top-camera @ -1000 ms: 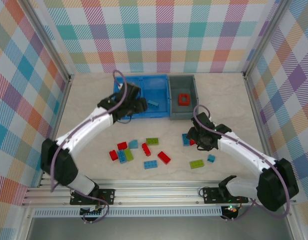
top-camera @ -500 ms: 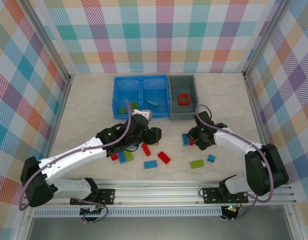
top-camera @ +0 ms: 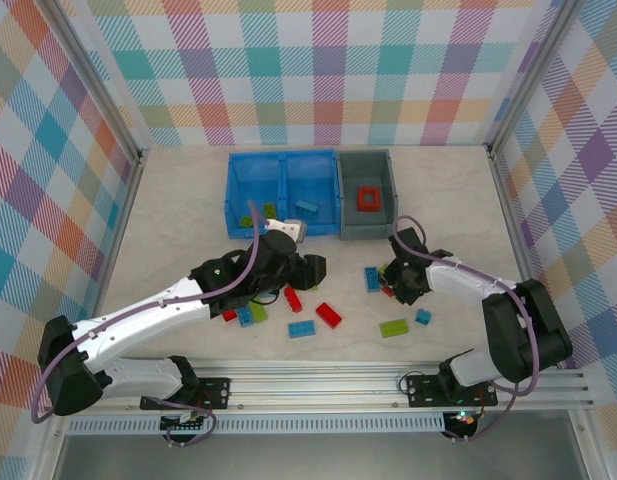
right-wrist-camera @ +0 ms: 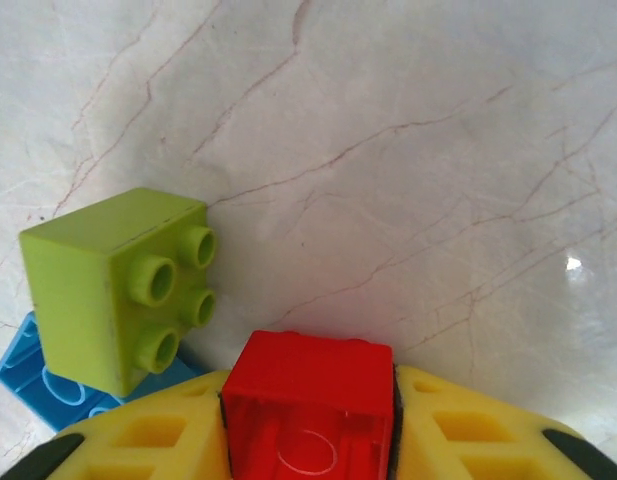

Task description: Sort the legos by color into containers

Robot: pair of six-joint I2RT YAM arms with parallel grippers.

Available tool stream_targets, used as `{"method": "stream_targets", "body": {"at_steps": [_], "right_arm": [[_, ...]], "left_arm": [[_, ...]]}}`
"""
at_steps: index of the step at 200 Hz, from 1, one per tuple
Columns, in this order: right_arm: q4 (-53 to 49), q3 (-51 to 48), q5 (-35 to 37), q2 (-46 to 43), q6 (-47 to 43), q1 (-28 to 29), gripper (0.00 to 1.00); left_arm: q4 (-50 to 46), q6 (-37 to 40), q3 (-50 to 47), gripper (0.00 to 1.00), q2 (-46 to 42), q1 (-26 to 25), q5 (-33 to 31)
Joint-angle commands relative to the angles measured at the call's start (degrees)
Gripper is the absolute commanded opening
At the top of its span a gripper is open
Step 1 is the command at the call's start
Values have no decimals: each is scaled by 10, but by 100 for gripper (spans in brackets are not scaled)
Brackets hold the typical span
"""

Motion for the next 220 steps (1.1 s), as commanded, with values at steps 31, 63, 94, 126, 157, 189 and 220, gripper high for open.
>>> {"method": "stream_targets", "body": {"at_steps": [31, 63, 94, 126, 157, 189, 220], "right_arm": [[-34, -11, 30, -41, -23, 2, 29], [-88, 22, 75, -137, -85, 22, 29], [-97, 133, 72, -83, -186, 24, 31], [-86, 277, 69, 64, -264, 19, 31], [-124, 416, 73, 199, -298, 2, 31], [-160, 508, 68, 292, -307, -7, 31], [-186, 555, 73, 345, -306, -11, 34]], "left_arm": [[16, -1, -3, 58, -21, -11, -7], [18, -4, -2, 59, -44, -20, -21], [26, -3, 1, 59, -61, -30, -56], [45, -1, 9, 59, -61, -35, -74], [70, 6, 26, 59, -44, -45, -65], [64, 25, 68, 60, -6, -70, -83], [24, 35, 98, 60, 26, -91, -118]]}}
